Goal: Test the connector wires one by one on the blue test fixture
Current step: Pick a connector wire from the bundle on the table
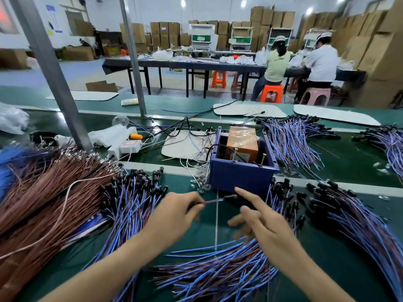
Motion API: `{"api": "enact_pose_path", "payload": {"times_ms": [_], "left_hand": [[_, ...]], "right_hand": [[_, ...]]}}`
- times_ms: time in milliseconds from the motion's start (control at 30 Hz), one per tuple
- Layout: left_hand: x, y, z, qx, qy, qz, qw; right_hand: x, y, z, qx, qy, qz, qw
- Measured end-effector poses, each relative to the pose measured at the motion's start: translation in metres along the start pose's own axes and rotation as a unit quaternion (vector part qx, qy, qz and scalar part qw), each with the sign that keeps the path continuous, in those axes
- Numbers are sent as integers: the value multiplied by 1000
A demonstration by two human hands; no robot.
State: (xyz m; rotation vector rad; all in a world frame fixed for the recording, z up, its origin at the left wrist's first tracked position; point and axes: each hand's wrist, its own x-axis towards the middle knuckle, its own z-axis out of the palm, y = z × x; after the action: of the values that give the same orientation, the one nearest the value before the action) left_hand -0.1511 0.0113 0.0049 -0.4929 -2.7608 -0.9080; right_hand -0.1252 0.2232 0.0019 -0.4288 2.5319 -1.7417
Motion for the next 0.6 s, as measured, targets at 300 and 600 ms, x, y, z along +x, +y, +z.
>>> {"api": "enact_pose_path", "payload": {"times_ms": [300,600], "left_hand": [[-12,30,-29,-169,-85,-14,982],[-33,-3,-70,-151,-133,-85,976]], "right_hand": [[36,5,-27,-25,203,-22,979],[34,51,-77,-341,244,51,906]]}}
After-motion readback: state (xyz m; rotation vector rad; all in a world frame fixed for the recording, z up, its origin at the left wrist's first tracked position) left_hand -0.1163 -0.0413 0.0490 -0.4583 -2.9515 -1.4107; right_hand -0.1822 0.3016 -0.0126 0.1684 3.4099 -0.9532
